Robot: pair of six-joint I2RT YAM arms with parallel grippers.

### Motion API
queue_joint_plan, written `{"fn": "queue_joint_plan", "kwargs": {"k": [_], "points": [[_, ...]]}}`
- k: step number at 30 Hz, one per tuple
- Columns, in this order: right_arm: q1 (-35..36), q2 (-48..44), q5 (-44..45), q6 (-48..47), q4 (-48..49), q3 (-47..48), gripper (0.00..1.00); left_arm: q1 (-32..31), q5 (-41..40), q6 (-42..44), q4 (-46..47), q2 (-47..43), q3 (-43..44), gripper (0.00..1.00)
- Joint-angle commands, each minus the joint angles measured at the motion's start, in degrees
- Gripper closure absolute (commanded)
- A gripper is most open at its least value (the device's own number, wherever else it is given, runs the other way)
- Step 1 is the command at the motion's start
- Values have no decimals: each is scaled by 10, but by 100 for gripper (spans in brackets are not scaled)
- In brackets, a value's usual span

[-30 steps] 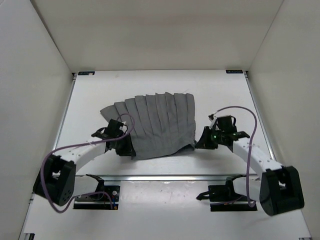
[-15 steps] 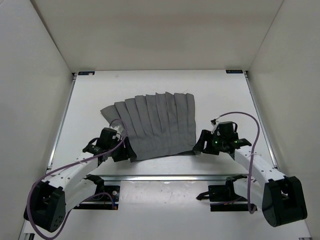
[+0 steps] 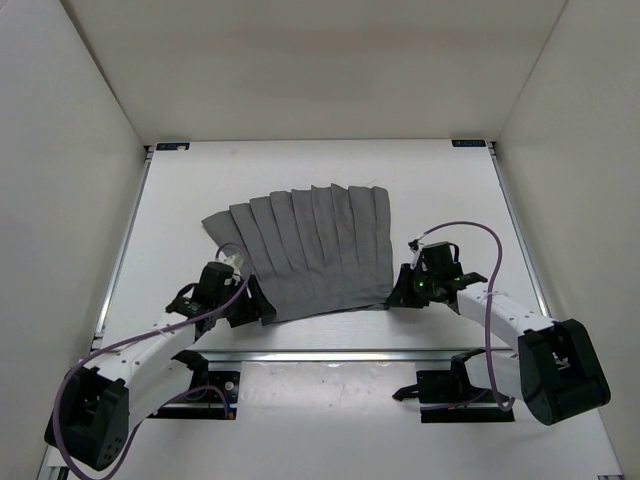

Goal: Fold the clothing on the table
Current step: Fold the skirt

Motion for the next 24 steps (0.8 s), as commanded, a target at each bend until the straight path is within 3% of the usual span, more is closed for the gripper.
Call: {"fn": "queue_joint_plan", "kwargs": {"k": [1, 2, 5, 6, 10, 12, 18, 19, 24], "points": [[2, -2, -10, -1, 21, 6, 95, 2, -24, -8, 5, -9, -13, 32], [5, -8, -10, -2, 18, 8, 99, 5, -24, -8, 3, -10, -17, 32], [2, -14, -11, -3, 6, 12, 100, -13, -23, -16, 12, -1, -16, 33], [1, -17, -10, -5, 7, 15, 100, -20, -24, -20, 19, 4, -16, 38], [2, -20, -9, -6, -1, 18, 100, -25, -28, -26, 29, 4, -19, 84], [11, -22, -11, -5, -1, 18, 100, -23, -29, -32, 30, 0, -20, 100], [28, -52, -23, -9, -74, 39, 99, -28, -27, 3, -54, -30, 28, 100], [28, -66, -28, -16, -134, 57, 100, -39, -30, 10, -82, -45, 50, 100], [15, -162, -57, -29, -250, 122, 100, -28, -23, 32, -215, -101, 140, 100]]}}
